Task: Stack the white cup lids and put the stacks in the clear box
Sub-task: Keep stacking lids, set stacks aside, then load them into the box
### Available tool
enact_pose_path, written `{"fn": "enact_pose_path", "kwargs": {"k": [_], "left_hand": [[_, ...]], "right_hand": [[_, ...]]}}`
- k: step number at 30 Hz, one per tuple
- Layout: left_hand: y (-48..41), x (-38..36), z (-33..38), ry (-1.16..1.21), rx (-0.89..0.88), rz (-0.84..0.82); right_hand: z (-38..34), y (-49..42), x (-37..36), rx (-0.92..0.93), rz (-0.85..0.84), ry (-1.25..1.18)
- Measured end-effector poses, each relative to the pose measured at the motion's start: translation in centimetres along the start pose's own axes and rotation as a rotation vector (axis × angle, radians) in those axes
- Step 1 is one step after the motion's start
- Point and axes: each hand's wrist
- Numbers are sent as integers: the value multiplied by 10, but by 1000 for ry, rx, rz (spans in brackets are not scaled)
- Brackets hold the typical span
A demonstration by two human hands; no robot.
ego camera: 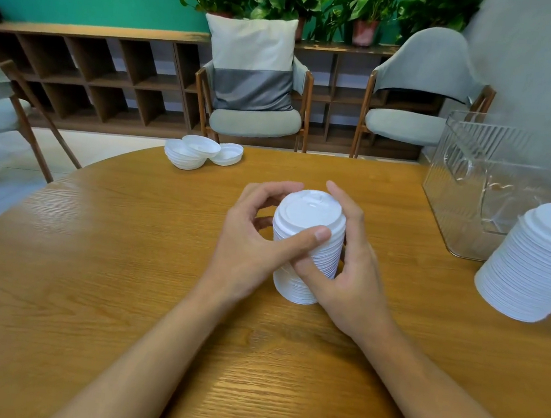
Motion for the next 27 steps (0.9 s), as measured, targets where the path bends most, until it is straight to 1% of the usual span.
{"fn": "enact_pose_path", "kwargs": {"k": [2, 4, 6, 14, 19, 21, 22, 24, 25, 27], "left_hand": [[0, 1, 1, 33, 15, -23], [-1, 5, 3, 105, 39, -88], [-2, 7, 3, 128, 46, -122], [-3, 5, -2, 88, 73, -84], [-2, 6, -5, 69, 73, -120], [-3, 10, -7, 83, 72, -146], [-6, 13, -12, 87, 72, -137], [-15, 23, -26, 49, 90, -23], [-21, 30, -37, -27, 87, 64], [-35, 44, -60, -269, 41, 206]], "right_hand": [[1, 0, 0, 4, 6, 8], [1, 0, 0, 2, 16, 13], [1, 1, 0, -3, 15, 9], [-1, 1, 1, -11, -8, 6], [1, 2, 5, -40, -82, 12], [1, 1, 5, -35, -87, 27], [1, 1, 4, -32, -81, 33], [1, 0, 3, -25, -66, 38], [1, 0, 2, -24, -61, 39], [2, 0, 0, -23, -50, 38]]}}
Point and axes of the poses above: each hand's wrist, its own y-axis away from the middle knuckle, its own x-axis out of the back of the hand, z = x × y, and after that the axes turned 1 degree about x, right-handed
